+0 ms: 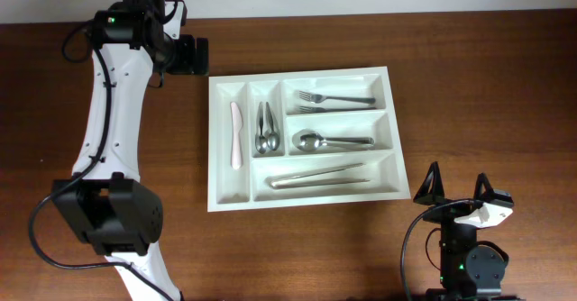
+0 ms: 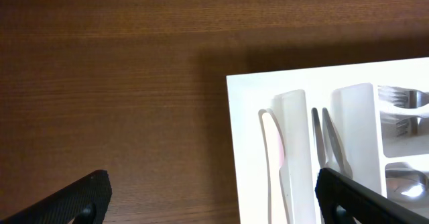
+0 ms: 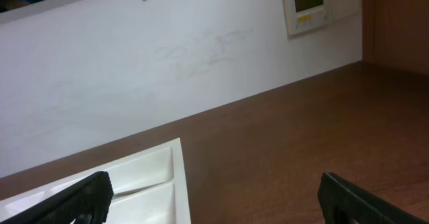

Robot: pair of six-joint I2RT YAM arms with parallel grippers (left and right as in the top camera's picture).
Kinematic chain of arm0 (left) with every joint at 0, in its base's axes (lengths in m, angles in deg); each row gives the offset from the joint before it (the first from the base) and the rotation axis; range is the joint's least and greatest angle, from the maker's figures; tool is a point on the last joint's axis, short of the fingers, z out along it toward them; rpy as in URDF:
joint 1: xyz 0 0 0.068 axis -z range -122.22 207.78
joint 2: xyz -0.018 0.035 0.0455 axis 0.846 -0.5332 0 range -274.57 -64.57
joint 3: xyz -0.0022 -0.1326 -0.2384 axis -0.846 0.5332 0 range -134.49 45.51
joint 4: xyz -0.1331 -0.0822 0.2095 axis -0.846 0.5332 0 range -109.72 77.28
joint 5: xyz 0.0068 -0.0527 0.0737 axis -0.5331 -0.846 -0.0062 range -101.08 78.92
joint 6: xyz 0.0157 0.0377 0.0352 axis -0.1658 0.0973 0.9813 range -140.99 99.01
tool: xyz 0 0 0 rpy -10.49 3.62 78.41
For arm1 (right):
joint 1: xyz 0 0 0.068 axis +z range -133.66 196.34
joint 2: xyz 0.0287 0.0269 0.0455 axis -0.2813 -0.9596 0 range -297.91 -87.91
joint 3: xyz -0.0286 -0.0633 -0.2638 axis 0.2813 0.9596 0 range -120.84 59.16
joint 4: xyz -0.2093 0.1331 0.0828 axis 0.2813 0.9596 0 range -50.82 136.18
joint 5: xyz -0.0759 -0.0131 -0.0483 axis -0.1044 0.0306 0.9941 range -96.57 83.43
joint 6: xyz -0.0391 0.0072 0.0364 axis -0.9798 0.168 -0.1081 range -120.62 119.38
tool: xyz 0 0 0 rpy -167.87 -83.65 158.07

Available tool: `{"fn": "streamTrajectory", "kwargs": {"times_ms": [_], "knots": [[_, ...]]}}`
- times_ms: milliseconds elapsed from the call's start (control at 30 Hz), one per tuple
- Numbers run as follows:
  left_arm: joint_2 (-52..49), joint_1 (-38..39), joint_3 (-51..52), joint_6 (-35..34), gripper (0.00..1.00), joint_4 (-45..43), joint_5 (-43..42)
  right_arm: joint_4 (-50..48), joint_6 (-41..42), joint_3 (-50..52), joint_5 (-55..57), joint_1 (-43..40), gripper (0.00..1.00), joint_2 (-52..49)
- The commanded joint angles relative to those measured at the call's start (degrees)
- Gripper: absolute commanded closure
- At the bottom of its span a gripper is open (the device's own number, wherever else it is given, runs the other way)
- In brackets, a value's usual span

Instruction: Pack container

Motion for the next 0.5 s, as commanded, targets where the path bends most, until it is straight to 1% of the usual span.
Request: {"fn": "streamTrajectory", "kwargs": {"times_ms": [0, 100, 133, 200, 267, 367, 467], "knots": [[1.84, 0.02, -0.96, -0.57, 0.01, 0.02, 0.20, -0.44, 0.68, 0.87, 0.26, 0.42, 0.01, 0.72], [1.84, 0.02, -0.96, -0.57, 0.01, 0.02, 0.22, -0.04, 0.48, 1.01, 1.57, 0.39, 0.02, 0.72], [1.84, 0.02, -0.96, -0.57, 0.01, 0.02, 0.22, 0.11, -0.83, 1.01, 1.57, 0.42, 0.01, 0.72], [1.84, 0.02, -0.96, -0.57, 0.01, 0.02, 0.22, 0.09, -4.52, 1.01, 0.66, 0.42, 0.02, 0.72], [1.84, 0.02, -0.96, -0.57, 0.01, 0.02, 0.22, 0.09, -11.02, 1.01, -0.98, 0.42, 0.01, 0.72], [1.84, 0.02, -0.96, -0.57, 0.01, 0.02, 0.20, 0.09, -17.75, 1.01, -1.99, 0.42, 0.01, 0.72], [1.84, 0.02, -0.96, -0.57, 0.01, 0.02, 0.20, 0.11, -22.12, 1.03, -2.64, 0.44, 0.01, 0.72]]}}
